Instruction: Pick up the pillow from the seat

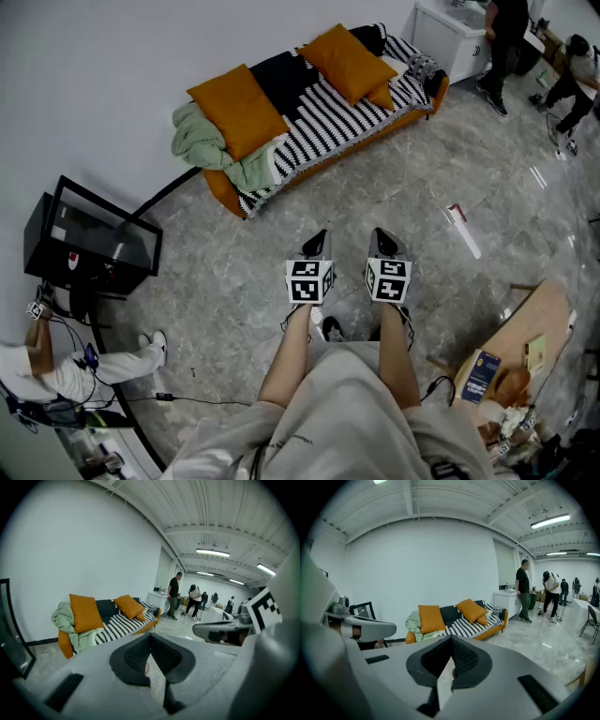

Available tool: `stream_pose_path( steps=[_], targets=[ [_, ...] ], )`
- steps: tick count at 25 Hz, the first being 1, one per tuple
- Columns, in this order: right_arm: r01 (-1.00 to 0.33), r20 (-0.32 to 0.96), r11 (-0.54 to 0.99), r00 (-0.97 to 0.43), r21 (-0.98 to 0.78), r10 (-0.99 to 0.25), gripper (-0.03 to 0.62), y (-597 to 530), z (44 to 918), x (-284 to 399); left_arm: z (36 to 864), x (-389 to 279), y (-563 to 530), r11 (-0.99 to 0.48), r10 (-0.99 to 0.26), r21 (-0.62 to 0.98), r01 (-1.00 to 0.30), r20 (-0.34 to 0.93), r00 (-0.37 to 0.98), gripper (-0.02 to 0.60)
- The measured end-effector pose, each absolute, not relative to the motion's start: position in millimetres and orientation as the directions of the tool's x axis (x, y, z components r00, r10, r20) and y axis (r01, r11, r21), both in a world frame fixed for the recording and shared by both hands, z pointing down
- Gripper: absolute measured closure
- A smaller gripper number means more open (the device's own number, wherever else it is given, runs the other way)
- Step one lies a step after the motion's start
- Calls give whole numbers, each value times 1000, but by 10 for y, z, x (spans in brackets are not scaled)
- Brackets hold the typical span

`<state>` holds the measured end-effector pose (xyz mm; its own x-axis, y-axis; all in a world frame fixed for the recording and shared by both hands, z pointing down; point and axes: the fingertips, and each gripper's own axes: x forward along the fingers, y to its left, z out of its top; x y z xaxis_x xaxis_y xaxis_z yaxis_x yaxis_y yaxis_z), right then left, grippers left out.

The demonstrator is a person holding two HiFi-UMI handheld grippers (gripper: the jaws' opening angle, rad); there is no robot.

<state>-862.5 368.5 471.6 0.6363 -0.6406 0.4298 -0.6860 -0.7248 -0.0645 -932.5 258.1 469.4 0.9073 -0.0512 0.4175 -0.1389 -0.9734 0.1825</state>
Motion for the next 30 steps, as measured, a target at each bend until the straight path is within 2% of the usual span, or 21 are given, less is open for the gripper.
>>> stream_pose_path(
  steps=[12,20,26,30],
  targets=[
    [-664,485,-744,629,-73,-608,588,3609,5009,-8567,4832,-9246,2286,-970,-41,200,-140,433,900,572],
    [-704,495,-695,557,-144,-667,588,3493,5031,-8200,4668,-8722,2418,-974,-37,193,-117,377,926,572],
    [-775,441,-606,487,-181,-754,587,3373,4875,-7869,4412,-8283,2434,-976,-41,192,-100,286,957,572],
    [-772,437,-613,499,-169,-748,587,3395,4815,-7491,4352,-7942,2427,-980,-46,172,-101,299,953,572]
  ],
)
